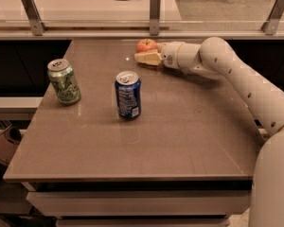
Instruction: Pick apple
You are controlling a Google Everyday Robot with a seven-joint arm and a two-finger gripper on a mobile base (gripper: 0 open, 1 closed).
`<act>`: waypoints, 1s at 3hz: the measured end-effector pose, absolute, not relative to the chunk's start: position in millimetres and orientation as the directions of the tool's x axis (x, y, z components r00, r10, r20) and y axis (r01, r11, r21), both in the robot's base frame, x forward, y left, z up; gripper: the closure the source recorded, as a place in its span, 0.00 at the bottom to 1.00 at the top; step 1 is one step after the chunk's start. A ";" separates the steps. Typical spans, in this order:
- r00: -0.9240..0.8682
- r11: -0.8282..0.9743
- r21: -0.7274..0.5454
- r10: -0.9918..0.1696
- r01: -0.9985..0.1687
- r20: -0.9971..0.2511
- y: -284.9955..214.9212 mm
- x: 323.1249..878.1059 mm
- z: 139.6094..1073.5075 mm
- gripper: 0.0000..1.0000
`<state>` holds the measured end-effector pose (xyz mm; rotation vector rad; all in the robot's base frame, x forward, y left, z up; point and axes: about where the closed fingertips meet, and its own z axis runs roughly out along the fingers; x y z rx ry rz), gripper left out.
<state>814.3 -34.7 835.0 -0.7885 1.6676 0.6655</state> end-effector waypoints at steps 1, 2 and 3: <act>-0.158 0.614 0.028 -0.158 -0.789 -0.975 -31.5 814.1 834.1 0.64; -0.158 0.611 0.030 -0.158 -0.791 -0.975 -28.3 814.0 833.3 0.87; -0.159 0.608 0.031 -0.158 -0.793 -0.975 -25.3 813.9 832.5 1.00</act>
Offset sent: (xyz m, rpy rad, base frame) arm -0.0001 0.0025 -0.0007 0.0006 0.0011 0.0033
